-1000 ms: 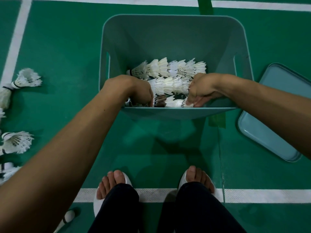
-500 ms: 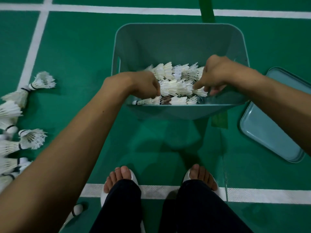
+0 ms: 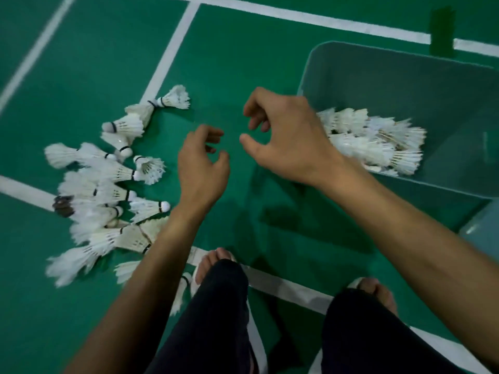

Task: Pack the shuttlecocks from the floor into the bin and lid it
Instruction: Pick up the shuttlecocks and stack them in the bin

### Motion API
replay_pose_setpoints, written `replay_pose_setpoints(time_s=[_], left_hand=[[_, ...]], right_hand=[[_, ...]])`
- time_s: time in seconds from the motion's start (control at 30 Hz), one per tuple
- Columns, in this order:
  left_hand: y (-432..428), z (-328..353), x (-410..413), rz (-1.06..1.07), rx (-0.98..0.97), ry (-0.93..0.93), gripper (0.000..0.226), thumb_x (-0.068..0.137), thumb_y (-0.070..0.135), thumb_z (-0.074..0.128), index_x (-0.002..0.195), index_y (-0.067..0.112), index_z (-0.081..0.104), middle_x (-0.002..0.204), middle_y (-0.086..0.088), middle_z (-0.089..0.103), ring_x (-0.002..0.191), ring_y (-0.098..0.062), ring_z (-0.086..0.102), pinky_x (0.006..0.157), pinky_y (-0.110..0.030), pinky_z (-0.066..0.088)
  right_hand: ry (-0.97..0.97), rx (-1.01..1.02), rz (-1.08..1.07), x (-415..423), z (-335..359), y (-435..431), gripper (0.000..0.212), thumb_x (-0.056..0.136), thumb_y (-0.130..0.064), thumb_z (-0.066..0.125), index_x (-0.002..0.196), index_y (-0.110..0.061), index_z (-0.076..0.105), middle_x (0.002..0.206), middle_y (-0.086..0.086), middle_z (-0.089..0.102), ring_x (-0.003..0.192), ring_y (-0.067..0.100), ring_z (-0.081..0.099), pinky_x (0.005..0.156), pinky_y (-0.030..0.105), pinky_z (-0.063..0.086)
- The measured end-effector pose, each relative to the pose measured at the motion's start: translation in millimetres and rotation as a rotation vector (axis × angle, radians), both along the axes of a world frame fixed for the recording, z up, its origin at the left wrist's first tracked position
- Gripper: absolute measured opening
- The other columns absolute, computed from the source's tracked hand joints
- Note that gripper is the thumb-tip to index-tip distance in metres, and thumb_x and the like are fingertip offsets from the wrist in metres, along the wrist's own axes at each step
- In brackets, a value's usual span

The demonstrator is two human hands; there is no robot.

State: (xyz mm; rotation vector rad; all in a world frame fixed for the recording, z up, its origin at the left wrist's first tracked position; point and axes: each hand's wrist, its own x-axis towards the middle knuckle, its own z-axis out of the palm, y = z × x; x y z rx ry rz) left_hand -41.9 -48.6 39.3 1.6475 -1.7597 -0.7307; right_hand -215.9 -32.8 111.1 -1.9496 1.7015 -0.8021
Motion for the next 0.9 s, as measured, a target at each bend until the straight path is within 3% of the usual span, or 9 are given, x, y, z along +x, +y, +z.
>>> replay_pose_setpoints(time_s=[0.1, 0.27, 0.37, 0.43, 0.5, 0.57, 0.67, 0.73, 0.9], left_hand=[[24.7, -43.0, 41.4, 0.16, 0.186, -0.064, 0.035, 0.076, 0.018, 0.069, 0.111, 0.014, 0.063, 0.109, -0.006, 0.065, 0.091, -0.021, 0.062, 0.087, -0.045, 0.054], [42.8, -65.7, 93.3, 0.223, 0.213, -0.229, 0.05, 0.074, 0.02, 0.064, 0.123, 0.012, 0.059, 0.117, -0.01, 0.059, 0.111, -0.03, 0.053, 0.096, -0.045, 0.047], [34.2, -66.9, 117.3, 0.101, 0.295, -0.417, 0.074, 0.067, 0.024, 0.06, 0.14, 0.016, 0.052, 0.132, -0.009, 0.056, 0.125, -0.031, 0.046, 0.104, -0.047, 0.043], [30.2, -65.8, 128.4, 0.1, 0.264, -0.365, 0.076, 0.066, 0.02, 0.061, 0.141, 0.017, 0.052, 0.135, -0.006, 0.056, 0.128, -0.028, 0.044, 0.106, -0.049, 0.042], [28.1, -65.8, 137.5, 0.212, 0.143, -0.294, 0.066, 0.067, 0.011, 0.062, 0.132, 0.014, 0.058, 0.127, -0.005, 0.06, 0.122, -0.026, 0.048, 0.102, -0.046, 0.043], [26.6, -65.4, 143.7, 0.462, 0.049, -0.368, 0.054, 0.069, 0.013, 0.063, 0.123, 0.014, 0.061, 0.118, -0.005, 0.06, 0.113, -0.026, 0.05, 0.093, -0.04, 0.042], [18.3, -64.1, 154.3, 0.815, 0.2, -0.539, 0.054, 0.068, 0.029, 0.065, 0.119, 0.017, 0.054, 0.115, -0.007, 0.054, 0.109, -0.031, 0.048, 0.084, -0.041, 0.036], [9.3, -66.8, 161.1, 0.765, 0.28, -0.587, 0.057, 0.069, 0.035, 0.066, 0.122, 0.017, 0.051, 0.115, -0.007, 0.053, 0.108, -0.031, 0.047, 0.084, -0.042, 0.035], [-18.6, -70.8, 172.5, 0.75, 0.31, -0.522, 0.079, 0.075, 0.049, 0.066, 0.143, 0.021, 0.038, 0.135, -0.005, 0.051, 0.126, -0.031, 0.044, 0.108, -0.061, 0.031]], right_hand=[[0.052, 0.201, 0.139, 36.3, -41.2, -11.8, 0.037, 0.079, -0.038, 0.071, 0.109, -0.019, 0.061, 0.093, -0.005, 0.069, 0.085, 0.022, 0.065, 0.08, 0.041, 0.055], [0.118, 0.433, 0.286, 87.5, -94.4, -36.1, 0.049, 0.081, -0.037, 0.073, 0.124, -0.021, 0.057, 0.104, -0.002, 0.069, 0.093, 0.025, 0.065, 0.084, 0.041, 0.055], [0.1, 0.44, 0.34, 120.7, -110.7, -50.9, 0.059, 0.083, -0.033, 0.071, 0.138, -0.025, 0.052, 0.109, 0.001, 0.07, 0.097, 0.024, 0.066, 0.086, 0.038, 0.054], [0.068, 0.443, 0.347, 145.3, -118.0, -61.3, 0.056, 0.083, -0.03, 0.07, 0.136, -0.028, 0.054, 0.105, -0.002, 0.072, 0.094, 0.022, 0.067, 0.085, 0.037, 0.055], [-0.03, 0.474, 0.305, 170.5, -125.9, -71.2, 0.044, 0.083, -0.027, 0.07, 0.126, -0.027, 0.061, 0.09, -0.008, 0.073, 0.086, 0.02, 0.069, 0.082, 0.039, 0.057], [-0.126, 0.49, 0.257, 193.3, -132.9, -80.0, 0.038, 0.085, -0.028, 0.069, 0.122, -0.026, 0.062, 0.082, -0.01, 0.071, 0.081, 0.019, 0.069, 0.081, 0.041, 0.058], [-0.088, 0.434, 0.248, 219.8, -140.4, -92.6, 0.053, 0.088, -0.039, 0.066, 0.138, -0.028, 0.052, 0.099, -0.003, 0.073, 0.091, 0.027, 0.069, 0.084, 0.043, 0.057], [-0.03, 0.39, 0.221, 232.2, -146.5, -101.6, 0.063, 0.089, -0.047, 0.066, 0.145, -0.028, 0.047, 0.109, 0.003, 0.072, 0.1, 0.031, 0.067, 0.086, 0.043, 0.056], [-0.047, 0.316, 0.103, 237.4, -156.7, -116.0, 0.048, 0.093, -0.03, 0.07, 0.139, -0.022, 0.057, 0.105, -0.001, 0.074, 0.098, 0.026, 0.069, 0.083, 0.039, 0.056]])
